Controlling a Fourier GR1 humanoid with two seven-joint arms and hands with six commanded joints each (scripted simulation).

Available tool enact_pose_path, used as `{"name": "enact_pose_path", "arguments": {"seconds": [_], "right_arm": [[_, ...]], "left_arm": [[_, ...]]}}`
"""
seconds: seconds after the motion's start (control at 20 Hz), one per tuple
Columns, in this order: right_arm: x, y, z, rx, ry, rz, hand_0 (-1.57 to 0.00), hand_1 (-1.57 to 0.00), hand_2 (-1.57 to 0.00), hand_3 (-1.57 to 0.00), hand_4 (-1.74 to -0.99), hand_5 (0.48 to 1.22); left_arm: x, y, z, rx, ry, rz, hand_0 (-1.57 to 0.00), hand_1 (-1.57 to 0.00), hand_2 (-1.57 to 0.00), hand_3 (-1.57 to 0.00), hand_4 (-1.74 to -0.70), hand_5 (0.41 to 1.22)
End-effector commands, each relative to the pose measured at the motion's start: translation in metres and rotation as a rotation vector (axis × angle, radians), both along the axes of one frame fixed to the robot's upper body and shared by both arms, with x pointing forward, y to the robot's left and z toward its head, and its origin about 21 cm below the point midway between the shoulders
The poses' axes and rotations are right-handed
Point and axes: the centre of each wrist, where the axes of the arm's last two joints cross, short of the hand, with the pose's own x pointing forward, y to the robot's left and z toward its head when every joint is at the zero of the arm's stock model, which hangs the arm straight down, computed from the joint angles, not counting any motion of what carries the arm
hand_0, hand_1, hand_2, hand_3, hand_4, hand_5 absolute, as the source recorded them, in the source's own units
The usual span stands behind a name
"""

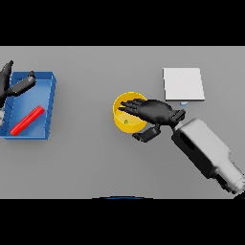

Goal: Pick up the red beaker and tilt it to pour out 1 green nut into yellow bowl. Pick up the yellow bowl and place it on the metallic measuring scale.

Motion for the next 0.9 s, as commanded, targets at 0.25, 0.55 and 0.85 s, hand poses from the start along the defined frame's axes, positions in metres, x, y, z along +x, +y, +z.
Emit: {"name": "enact_pose_path", "arguments": {"seconds": [0.25, 0.55, 0.85], "right_arm": [[0.01, 0.008, -0.006, -0.091, 0.026, 0.01, 0.0, 0.0, 0.0, 0.0, -1.303, 0.674], [0.012, 0.021, -0.009, -0.163, 0.041, 0.012, 0.0, -0.01, -0.03, -0.05, -1.321, 0.756], [0.01, 0.022, -0.01, -0.209, 0.054, 0.049, -0.89, -0.85, -0.81, -0.59, -1.534, 1.057]], "left_arm": [[0.004, 0.004, 0.003, -0.002, -0.008, 0.011, 0.0, 0.0, 0.0, 0.0, -0.8, 0.738], [0.0, 0.006, 0.003, 0.005, -0.015, 0.004, 0.0, 0.0, 0.0, 0.0, -0.79, 0.727], [-0.003, 0.008, 0.006, -0.002, -0.024, 0.002, 0.0, 0.0, 0.0, 0.0, -0.8, 0.726]]}}
